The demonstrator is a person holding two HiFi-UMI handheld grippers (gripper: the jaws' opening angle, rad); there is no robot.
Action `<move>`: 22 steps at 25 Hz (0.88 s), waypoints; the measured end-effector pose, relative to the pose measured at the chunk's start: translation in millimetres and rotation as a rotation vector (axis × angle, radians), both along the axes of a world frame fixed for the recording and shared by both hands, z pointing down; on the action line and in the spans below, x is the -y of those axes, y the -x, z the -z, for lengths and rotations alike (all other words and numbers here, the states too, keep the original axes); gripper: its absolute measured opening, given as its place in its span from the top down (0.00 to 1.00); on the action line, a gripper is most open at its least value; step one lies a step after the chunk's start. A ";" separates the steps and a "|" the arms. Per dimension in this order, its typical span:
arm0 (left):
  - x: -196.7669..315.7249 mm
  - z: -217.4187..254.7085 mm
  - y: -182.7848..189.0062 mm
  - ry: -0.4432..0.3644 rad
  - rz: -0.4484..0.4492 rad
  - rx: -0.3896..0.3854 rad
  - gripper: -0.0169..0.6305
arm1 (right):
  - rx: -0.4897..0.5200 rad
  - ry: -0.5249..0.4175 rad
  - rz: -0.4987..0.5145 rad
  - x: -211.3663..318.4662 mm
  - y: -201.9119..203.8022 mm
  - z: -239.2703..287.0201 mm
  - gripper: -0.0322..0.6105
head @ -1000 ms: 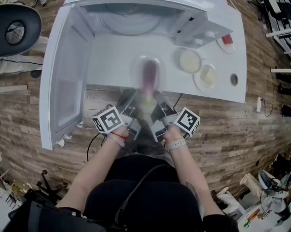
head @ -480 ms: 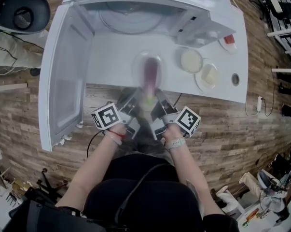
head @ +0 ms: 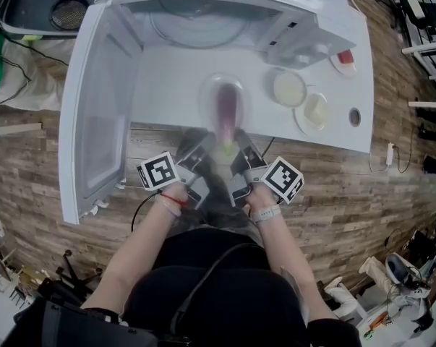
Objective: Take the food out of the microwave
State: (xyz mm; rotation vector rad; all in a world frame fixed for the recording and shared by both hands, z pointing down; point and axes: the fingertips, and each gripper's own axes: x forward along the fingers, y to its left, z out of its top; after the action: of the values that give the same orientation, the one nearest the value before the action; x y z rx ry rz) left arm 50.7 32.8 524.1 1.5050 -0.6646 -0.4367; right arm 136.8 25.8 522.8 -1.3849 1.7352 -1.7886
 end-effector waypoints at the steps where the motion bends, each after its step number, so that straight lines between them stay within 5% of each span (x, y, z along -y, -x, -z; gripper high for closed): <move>1: -0.1 0.0 0.2 0.004 0.006 -0.006 0.93 | -0.007 0.000 -0.003 0.0 -1.5 0.9 0.90; 22: -12.9 0.4 8.4 0.033 0.040 -0.096 0.92 | -0.037 -0.038 0.030 -11.8 -9.6 4.9 0.80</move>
State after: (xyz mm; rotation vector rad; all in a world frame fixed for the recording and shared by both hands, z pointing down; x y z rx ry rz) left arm 42.3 45.7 523.7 1.4329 -0.6244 -0.5229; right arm 146.5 37.6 517.8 -1.3925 1.8081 -1.7470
